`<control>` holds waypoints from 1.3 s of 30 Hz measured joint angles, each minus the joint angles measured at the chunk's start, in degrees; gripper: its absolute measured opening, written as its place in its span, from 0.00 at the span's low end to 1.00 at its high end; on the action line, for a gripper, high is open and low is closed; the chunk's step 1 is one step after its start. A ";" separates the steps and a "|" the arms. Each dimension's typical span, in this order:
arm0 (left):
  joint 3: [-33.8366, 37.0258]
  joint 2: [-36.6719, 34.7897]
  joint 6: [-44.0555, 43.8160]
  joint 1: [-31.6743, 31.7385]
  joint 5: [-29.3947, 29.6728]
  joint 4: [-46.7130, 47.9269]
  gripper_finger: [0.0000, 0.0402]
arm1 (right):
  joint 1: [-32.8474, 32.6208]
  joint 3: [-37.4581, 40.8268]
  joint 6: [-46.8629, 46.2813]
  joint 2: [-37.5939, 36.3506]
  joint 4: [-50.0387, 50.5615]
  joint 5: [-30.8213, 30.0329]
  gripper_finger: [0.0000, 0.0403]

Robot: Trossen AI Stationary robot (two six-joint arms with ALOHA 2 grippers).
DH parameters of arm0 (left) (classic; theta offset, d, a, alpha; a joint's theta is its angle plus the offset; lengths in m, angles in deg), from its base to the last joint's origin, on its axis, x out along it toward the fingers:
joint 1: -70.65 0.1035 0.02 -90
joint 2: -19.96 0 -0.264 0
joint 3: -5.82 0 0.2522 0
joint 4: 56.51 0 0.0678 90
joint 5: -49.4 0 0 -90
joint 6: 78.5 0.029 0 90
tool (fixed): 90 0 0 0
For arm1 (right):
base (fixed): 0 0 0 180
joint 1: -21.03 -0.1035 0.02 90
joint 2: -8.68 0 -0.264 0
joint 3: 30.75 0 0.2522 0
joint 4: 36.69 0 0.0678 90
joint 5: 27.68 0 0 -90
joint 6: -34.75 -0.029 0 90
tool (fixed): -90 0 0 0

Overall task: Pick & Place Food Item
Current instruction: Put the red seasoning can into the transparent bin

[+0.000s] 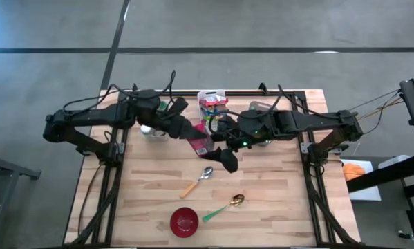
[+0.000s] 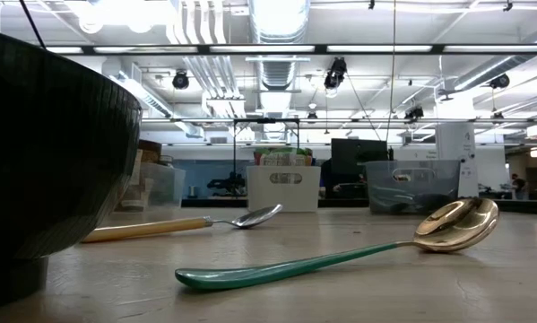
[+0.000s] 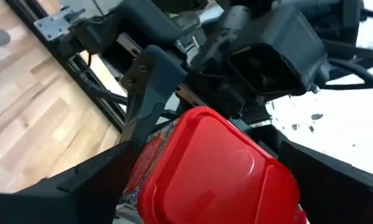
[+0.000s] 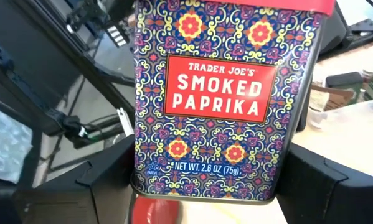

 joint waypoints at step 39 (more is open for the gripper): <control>-2.71 8.06 -22.25 3.09 -2.43 16.89 0.98 | 0.38 1.09 9.21 -0.11 22.69 -2.98 0.74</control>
